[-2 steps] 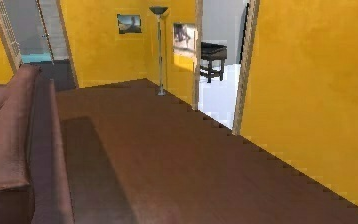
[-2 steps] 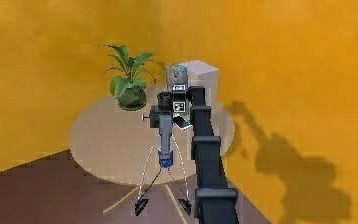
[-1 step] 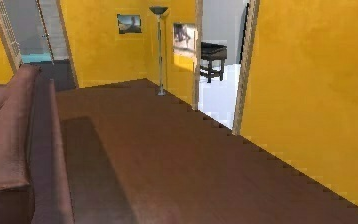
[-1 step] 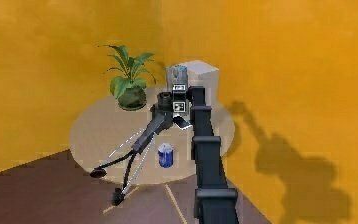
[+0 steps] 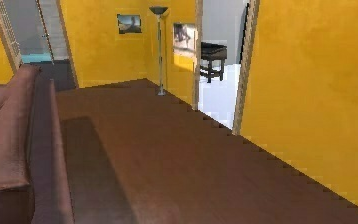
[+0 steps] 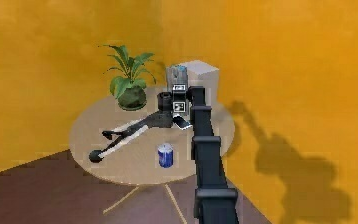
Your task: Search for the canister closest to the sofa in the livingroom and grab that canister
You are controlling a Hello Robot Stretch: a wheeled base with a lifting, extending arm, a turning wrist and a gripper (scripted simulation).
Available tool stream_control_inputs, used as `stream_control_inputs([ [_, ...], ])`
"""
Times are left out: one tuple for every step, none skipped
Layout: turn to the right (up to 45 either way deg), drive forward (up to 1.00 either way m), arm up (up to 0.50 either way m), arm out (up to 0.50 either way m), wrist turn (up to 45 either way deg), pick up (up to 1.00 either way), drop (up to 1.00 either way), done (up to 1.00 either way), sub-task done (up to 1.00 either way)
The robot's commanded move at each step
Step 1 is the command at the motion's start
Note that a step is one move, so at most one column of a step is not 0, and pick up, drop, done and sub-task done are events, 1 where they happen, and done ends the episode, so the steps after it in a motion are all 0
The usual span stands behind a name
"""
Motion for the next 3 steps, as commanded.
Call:
stream_control_inputs([
  [0.0, 0.0, 0.0, 0.0, 45.0, 0.0, 0.0, 0.0, 0.0],
  [0.0, 0.0, 0.0, 0.0, 36.0, 0.0, 0.0, 0.0, 0.0],
  [0.0, 0.0, -0.3, 0.0, 0.0, 0.0, 0.0, 0.0, 0.0],
])
